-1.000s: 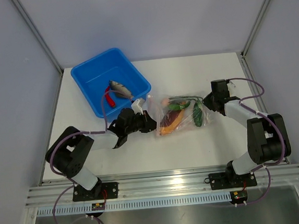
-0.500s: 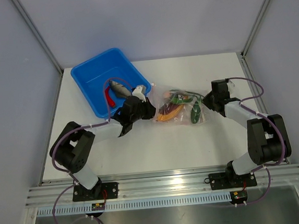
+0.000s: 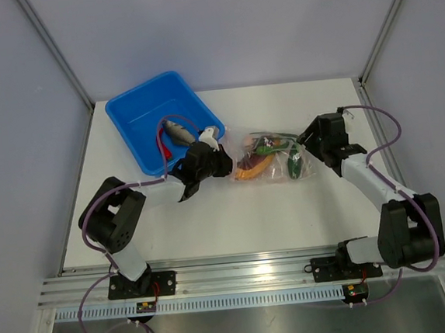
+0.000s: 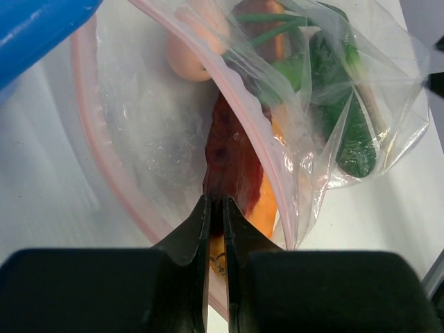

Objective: Open the zip-top bag and remove the fake food
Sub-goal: Pick up the food from the zipper food storage bag.

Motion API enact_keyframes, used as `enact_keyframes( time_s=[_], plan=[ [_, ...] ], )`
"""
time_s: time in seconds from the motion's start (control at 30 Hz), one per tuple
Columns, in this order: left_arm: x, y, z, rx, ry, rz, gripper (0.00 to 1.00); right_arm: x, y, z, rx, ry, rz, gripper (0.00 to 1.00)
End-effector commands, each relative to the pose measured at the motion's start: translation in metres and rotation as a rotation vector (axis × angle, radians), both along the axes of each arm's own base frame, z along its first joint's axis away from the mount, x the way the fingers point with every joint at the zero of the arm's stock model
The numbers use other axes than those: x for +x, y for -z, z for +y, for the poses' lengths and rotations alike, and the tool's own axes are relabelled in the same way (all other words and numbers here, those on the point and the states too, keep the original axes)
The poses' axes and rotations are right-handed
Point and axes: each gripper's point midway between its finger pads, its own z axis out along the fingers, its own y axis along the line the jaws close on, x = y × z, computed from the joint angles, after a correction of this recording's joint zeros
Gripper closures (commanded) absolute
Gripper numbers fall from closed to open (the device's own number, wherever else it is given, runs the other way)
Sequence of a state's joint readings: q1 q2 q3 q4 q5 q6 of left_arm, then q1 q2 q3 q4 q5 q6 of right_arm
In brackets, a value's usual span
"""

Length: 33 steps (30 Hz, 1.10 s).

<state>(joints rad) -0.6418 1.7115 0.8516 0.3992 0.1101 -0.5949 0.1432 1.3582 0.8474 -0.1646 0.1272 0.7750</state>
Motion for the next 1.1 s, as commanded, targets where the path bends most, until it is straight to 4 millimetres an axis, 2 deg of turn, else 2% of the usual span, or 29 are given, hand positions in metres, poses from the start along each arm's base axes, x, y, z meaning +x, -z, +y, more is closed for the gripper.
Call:
enact_keyframes(
  time_s=[0.0, 0.13, 0.17, 0.27, 0.37, 0.4, 0.43, 0.6, 0.73, 0.83, 0.93, 1.07],
  plan=[
    [0.006, -0.017, -0.012, -0.077, 0.017, -0.049, 1.0, -0.002, -0.034, 0.003, -0.08, -0.025, -0.096, 0.32],
    [0.004, -0.019, -0.02, -0.107, 0.033, -0.049, 1.0, -0.005, -0.05, 0.037, -0.141, -0.154, -0.174, 0.31],
    [0.003, -0.021, -0.023, -0.116, 0.041, -0.051, 1.0, -0.01, -0.057, 0.05, -0.149, -0.194, -0.2, 0.31],
    [0.002, -0.022, -0.028, -0.132, 0.052, -0.05, 1.0, -0.017, -0.07, 0.067, -0.149, -0.264, -0.267, 0.3],
    [0.0, -0.027, -0.036, -0.168, 0.074, -0.052, 1.0, -0.028, -0.075, 0.085, -0.122, -0.34, -0.311, 0.31],
    [-0.001, -0.026, -0.037, -0.174, 0.079, -0.051, 1.0, -0.034, -0.071, 0.09, -0.121, -0.365, -0.309, 0.31],
    [-0.001, -0.027, -0.039, -0.185, 0.085, -0.054, 1.0, -0.032, -0.077, 0.094, -0.109, -0.369, -0.342, 0.31],
    [-0.007, -0.035, -0.04, -0.236, 0.09, -0.076, 1.0, -0.029, -0.072, 0.111, -0.095, -0.434, -0.327, 0.33],
    [-0.005, -0.039, -0.043, -0.253, 0.094, -0.082, 1.0, -0.036, -0.07, 0.131, -0.104, -0.497, -0.319, 0.33],
    [-0.003, -0.041, -0.047, -0.259, 0.106, -0.084, 1.0, -0.052, -0.077, 0.145, -0.097, -0.546, -0.346, 0.33],
    [-0.004, -0.042, -0.049, -0.275, 0.116, -0.079, 1.0, -0.065, -0.075, 0.154, -0.115, -0.584, -0.35, 0.33],
    [-0.006, -0.042, -0.051, -0.299, 0.12, -0.071, 1.0, -0.082, -0.055, 0.167, -0.21, -0.652, -0.291, 0.33]
  ],
)
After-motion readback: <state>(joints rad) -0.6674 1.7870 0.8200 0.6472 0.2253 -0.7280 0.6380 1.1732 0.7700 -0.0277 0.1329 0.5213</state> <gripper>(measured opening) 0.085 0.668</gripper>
